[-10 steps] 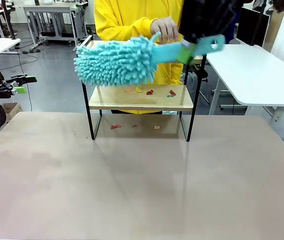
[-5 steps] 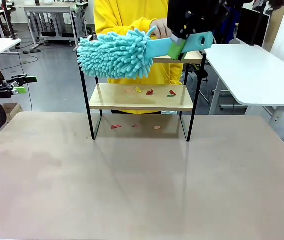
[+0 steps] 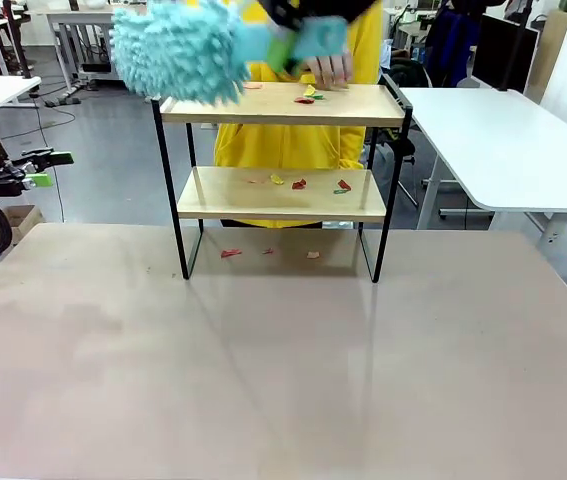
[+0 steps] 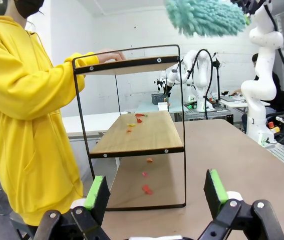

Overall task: Clean the shelf.
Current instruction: Clean the specific section of the Shelf indicated by the human with the Duster.

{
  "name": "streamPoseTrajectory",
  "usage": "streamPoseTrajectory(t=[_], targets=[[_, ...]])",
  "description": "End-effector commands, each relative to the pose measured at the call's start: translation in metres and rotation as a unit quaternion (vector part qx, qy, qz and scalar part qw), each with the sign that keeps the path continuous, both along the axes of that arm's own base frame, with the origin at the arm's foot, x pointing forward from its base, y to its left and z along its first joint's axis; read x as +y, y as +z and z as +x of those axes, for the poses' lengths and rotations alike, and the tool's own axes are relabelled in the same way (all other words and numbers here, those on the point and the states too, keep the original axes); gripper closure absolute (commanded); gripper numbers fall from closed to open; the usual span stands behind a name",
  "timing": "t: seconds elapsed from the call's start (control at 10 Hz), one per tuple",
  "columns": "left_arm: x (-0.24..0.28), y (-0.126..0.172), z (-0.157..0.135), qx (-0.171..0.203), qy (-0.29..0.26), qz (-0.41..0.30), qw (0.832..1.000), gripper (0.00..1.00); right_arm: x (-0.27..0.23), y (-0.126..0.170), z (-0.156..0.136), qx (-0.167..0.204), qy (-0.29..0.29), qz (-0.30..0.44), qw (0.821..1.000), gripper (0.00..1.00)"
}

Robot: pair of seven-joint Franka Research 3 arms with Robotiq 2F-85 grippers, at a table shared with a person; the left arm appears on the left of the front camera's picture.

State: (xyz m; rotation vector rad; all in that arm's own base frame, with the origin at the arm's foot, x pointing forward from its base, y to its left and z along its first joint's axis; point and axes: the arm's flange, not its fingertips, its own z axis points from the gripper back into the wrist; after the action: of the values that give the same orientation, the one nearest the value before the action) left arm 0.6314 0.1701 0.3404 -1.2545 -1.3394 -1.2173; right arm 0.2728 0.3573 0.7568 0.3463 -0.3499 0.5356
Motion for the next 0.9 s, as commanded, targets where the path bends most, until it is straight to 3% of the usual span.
streamPoseTrajectory(t=[0.0, 0.1, 0.2, 0.5, 0.8], targets=[[0.0, 0.003, -0.001, -0.001, 0.003, 0.003, 1.0, 0.0, 0.034, 0.015, 0.031, -0.032, -0.092, 0.001, 0.995, 0.87], [0.0, 0.003, -0.001, -0.001, 0.003, 0.003, 1.0, 0.0, 0.053, 0.019, 0.042, -0.042, -0.138, 0.009, 0.99, 0.87], [0.0, 0.003, -0.001, -0.001, 0.003, 0.003, 1.0, 0.0, 0.079, 0.023, 0.057, -0.05, -0.225, 0.072, 0.97, 0.87], [0.0, 0.003, -0.001, -0.001, 0.003, 0.003, 1.0, 0.0, 0.121, 0.016, 0.084, -0.05, -0.262, 0.043, 0.963, 0.87], [0.0, 0.003, -0.001, -0.001, 0.003, 0.003, 1.0, 0.0, 0.142, -0.012, 0.106, -0.064, -0.281, 0.01, 0.958, 0.87]])
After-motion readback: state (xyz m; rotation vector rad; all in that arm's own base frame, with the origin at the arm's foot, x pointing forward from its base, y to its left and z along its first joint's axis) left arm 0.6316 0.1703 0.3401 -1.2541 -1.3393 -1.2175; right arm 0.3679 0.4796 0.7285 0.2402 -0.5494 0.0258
